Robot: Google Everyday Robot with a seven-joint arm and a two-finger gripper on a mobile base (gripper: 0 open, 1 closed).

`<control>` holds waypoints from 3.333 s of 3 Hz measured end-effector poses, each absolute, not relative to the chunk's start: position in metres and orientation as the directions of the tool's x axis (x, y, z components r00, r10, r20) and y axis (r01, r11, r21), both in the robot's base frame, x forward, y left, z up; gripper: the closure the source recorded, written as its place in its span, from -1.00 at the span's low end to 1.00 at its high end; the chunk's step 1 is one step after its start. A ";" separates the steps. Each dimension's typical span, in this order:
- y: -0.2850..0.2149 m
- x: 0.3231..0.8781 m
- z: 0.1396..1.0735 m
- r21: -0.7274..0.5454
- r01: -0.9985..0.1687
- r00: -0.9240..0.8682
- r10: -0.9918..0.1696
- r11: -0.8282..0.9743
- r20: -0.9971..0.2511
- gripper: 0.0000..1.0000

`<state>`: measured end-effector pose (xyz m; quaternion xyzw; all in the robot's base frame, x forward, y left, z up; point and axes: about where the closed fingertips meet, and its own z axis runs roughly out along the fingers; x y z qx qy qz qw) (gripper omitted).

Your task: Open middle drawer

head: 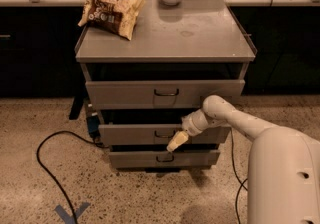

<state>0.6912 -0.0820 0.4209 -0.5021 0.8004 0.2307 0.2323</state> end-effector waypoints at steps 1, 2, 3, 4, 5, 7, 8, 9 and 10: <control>-0.090 0.669 0.424 0.175 -0.900 -0.419 -0.684 0.399 -0.597 -1.00; -0.090 0.669 0.424 0.176 -0.900 -0.419 -0.684 0.398 -0.597 -1.00; -0.096 0.642 0.431 0.208 -0.898 -0.431 -0.682 0.388 -0.591 -1.00; -0.113 0.603 0.457 0.217 -0.887 -0.451 -0.665 0.408 -0.595 -1.00; -0.126 0.545 0.476 0.238 -0.875 -0.475 -0.647 0.423 -0.596 -1.00; -0.110 0.574 0.459 0.226 -0.894 -0.442 -0.673 0.388 -0.593 -1.00; -0.104 0.582 0.452 0.229 -0.898 -0.436 -0.680 0.376 -0.590 -1.00; -0.102 0.580 0.448 0.248 -0.896 -0.442 -0.684 0.369 -0.580 -1.00; -0.102 0.580 0.452 0.248 -0.896 -0.443 -0.684 0.369 -0.580 -1.00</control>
Offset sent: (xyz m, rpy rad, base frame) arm -0.0221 -0.0076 0.0031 0.0116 0.0355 -0.0120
